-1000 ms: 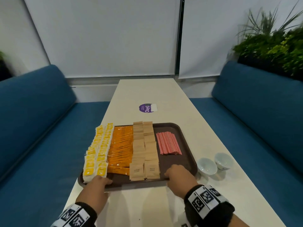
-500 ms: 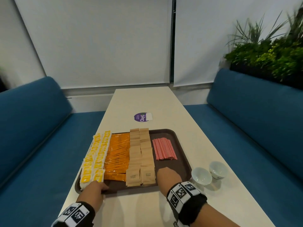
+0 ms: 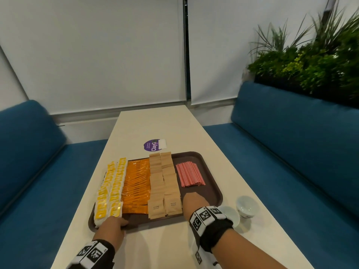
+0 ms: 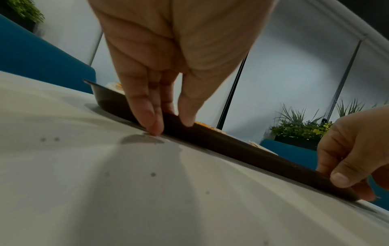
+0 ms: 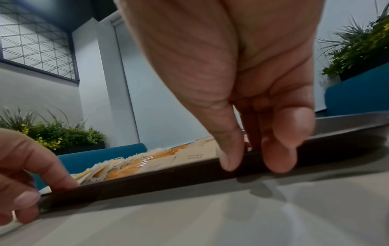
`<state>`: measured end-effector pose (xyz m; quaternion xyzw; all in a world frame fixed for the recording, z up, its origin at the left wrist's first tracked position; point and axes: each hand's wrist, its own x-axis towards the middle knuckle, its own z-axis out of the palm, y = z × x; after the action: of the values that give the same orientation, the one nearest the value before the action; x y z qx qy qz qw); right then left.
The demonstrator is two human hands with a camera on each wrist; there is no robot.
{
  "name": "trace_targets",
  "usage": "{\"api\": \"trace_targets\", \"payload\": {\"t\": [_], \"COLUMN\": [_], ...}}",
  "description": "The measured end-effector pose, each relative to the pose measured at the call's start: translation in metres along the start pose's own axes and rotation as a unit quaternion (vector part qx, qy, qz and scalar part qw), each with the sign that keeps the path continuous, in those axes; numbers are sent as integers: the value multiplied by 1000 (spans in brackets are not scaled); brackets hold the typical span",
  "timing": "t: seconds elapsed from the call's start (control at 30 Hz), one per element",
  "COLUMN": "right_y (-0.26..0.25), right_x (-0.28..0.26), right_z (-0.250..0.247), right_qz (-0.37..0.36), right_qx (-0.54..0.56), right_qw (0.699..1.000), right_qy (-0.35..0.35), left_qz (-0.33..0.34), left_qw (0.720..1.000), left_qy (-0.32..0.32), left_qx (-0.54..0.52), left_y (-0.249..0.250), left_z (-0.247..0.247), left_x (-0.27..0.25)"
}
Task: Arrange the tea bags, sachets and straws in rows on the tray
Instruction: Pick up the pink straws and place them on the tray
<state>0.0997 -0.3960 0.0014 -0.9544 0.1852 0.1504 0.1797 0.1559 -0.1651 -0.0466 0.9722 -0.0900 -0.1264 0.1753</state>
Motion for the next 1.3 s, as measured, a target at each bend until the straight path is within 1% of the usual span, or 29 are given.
{"api": "trace_targets", "payload": {"t": [0.1,0.17,0.2,0.3,0.37,0.47,0.53,0.57,0.63,0.73,0.8,0.9,1.03,1.17,1.3], "right_y": [0,1,1,6,16,45,71,83,105,125,133,141,152,160,165], "right_x": [-1,-4,-8,-25,-42,-65,-72,-72,-67,-56,-50,-43,-34,-19,13], "right_z": [-2,-3,-5,-19,-37,-70,-85,-89,-89,-79,-70,-60,-54,-65,-94], "right_qz": [6,5,1,-26,-36,-23,0,14,37,52,50,42,25,12,-10], "right_qx": [7,14,20,53,88,127,113,102,73,26,12,10,-3,0,-24], "right_qw": [1000,999,999,998,993,981,980,983,991,998,999,999,999,1000,999], "right_qy": [-17,-31,-27,23,69,143,162,152,107,33,-1,-29,-28,-23,24], "left_qz": [-4,4,11,56,102,174,221,241,268,282,276,264,250,253,271], "left_qw": [1000,1000,999,997,995,984,974,968,955,936,929,929,934,938,940], "left_qy": [-7,-19,-22,-1,-1,-21,-42,-58,-99,-144,-158,-156,-152,-152,-135], "left_qx": [9,22,29,48,22,12,25,36,73,151,187,207,206,180,159], "left_y": [4,12,18,46,80,141,180,196,223,248,256,262,264,271,290], "left_z": [-3,-7,-11,-19,-22,-19,-12,-6,5,23,34,45,51,54,53], "left_x": [-4,-10,-14,-26,-37,-51,-54,-54,-52,-48,-46,-42,-37,-32,-24]}}
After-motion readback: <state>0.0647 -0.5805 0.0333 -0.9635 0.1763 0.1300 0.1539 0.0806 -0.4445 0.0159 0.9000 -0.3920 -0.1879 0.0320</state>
